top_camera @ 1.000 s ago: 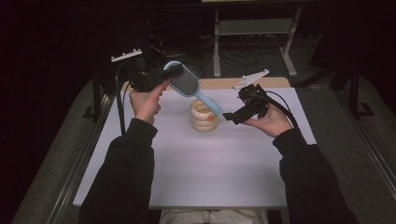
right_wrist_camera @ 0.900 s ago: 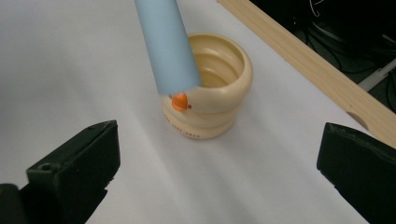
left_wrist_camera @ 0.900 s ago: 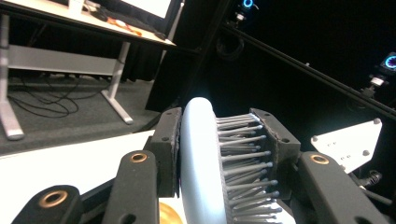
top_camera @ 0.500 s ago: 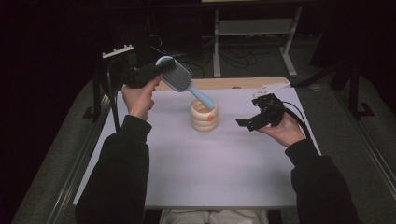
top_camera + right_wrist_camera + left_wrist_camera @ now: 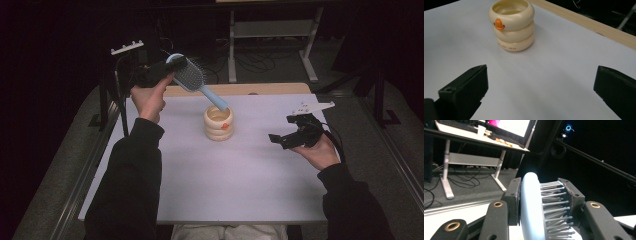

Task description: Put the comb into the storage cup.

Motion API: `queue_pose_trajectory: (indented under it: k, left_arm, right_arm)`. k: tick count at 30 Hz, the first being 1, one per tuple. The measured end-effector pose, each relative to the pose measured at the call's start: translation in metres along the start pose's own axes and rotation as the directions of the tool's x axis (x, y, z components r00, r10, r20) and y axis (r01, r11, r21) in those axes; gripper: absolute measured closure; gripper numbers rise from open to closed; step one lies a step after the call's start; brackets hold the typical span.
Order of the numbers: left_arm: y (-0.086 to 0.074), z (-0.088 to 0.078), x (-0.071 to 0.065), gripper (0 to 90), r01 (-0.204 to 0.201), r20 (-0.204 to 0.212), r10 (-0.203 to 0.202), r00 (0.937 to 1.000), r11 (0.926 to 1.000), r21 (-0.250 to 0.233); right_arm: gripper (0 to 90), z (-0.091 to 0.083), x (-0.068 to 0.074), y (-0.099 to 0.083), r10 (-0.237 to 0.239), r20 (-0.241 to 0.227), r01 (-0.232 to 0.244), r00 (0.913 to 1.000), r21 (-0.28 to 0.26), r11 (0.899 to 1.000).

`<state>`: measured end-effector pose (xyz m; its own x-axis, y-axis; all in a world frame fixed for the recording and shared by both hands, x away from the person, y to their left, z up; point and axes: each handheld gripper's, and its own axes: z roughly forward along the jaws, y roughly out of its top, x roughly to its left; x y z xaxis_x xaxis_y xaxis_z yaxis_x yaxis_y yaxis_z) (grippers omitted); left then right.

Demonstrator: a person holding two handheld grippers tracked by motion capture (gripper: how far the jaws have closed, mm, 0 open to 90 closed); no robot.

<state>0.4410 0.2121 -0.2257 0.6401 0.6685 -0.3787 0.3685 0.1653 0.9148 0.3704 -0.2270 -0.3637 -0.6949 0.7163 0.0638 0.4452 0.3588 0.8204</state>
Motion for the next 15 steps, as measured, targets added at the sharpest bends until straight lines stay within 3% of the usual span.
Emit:
queue_pose_trajectory:
  k: [6, 15]
  left_arm:
    - [0.002, 0.001, -0.001, 56.9, -0.031, -0.033, 0.032, 0.9990, 0.9994, 0.013]
    - [0.000, 0.005, 0.002, 56.8, -0.064, -0.050, 0.065, 0.9967, 0.9977, 0.021]
  right_arm:
    - [0.0, -0.008, 0.001, -0.016, 0.004, 0.030, -0.003, 0.9995, -0.033, 0.999]
    - [0.0, -0.024, 0.002, -0.040, 0.033, 0.065, -0.027, 0.9973, -0.094, 0.995]
